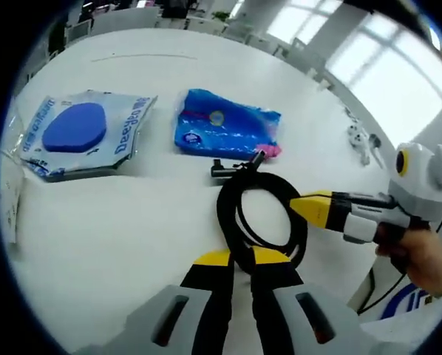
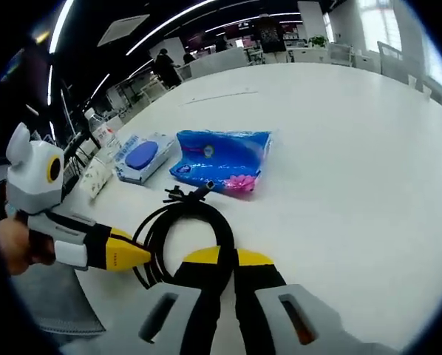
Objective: Arrange the tabletop items into an orderly group along one side of the table until the central work area is clear of visible clutter.
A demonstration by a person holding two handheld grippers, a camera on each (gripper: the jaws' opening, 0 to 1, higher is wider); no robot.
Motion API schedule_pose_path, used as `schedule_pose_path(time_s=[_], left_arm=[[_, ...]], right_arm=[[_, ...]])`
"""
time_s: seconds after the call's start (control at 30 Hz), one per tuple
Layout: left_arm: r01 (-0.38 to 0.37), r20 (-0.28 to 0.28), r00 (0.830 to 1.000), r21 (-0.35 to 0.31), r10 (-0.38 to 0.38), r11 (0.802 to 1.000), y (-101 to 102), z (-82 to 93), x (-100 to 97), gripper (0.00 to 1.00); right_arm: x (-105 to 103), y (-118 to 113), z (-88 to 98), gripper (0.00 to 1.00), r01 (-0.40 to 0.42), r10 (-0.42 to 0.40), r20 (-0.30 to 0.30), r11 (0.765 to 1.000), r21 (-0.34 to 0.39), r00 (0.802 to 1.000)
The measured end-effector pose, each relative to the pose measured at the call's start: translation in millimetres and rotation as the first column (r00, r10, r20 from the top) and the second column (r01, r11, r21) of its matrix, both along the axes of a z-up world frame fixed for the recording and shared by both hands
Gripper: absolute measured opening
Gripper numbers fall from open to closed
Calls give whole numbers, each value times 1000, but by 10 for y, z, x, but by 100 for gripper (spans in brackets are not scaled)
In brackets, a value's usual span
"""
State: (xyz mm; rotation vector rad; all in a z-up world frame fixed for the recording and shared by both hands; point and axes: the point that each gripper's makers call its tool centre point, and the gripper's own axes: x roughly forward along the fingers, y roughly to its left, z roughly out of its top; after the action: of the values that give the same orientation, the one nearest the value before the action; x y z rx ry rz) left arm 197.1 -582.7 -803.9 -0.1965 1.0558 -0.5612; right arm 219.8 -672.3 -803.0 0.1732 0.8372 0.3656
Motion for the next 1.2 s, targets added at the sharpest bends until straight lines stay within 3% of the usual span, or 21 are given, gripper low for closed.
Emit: schedule_pose_path(time_s=[0.13, 0.27, 0.53, 0.7, 0.8, 0.87, 0.9, 0.93, 1.0, 1.03, 1.13, 1.2], left_arm=[[-8, 12, 1000, 1, 8, 1000, 2, 4, -8, 3], [-50, -16, 999, -45, 49, 998, 26, 0, -1, 3], [-14, -22, 1000, -34, 13, 999, 2, 16, -15, 4], [-27, -50, 998, -84, 23, 996, 16, 13, -14, 4], [12, -47, 999, -133, -19, 991, -14, 28, -26, 6], [25, -68, 997, -165, -37, 986, -43, 63, -43, 10], [33, -62, 997, -164, -44, 986, -53, 79, -45, 14], [58, -8, 998, -151, -60, 987, -73, 115, 0, 19], [98, 70, 994, -136, -89, 986, -124, 189, 42, 34], [116, 89, 991, -137, -104, 984, -155, 218, 36, 40], [143, 152, 981, -136, -122, 980, -214, 317, 50, 50], [149, 219, 968, -124, -119, 981, -226, 396, 104, 63]], right_arm=[[2, 2, 2, 2, -12, 12, 8, 1000, -9, 1000], [4, 0, -2, 2, -11, 11, 2, 1000, 3, 1000], [5, 1, -6, 3, -3, 3, 3, 1000, -14, 1000], [4, 8, -1, 3, -10, 11, 7, 999, -38, 1000], [3, 5, 3, 4, -3, 4, 8, 999, -34, 1000], [21, -8, 3, 6, -41, 44, 33, 996, -81, 998], [30, -18, 14, 13, -82, 89, 53, 989, -123, 995], [23, -36, 13, 20, -90, 99, 56, 985, -149, 993], [79, 28, 146, 34, -37, 44, 113, 997, -62, 993], [69, 46, 197, 34, -27, 30, 109, 999, -28, 994], [87, 16, 349, 36, -16, 22, 161, 999, -40, 987], [105, 19, 432, 42, 5, -1, 191, 1000, -21, 982]])
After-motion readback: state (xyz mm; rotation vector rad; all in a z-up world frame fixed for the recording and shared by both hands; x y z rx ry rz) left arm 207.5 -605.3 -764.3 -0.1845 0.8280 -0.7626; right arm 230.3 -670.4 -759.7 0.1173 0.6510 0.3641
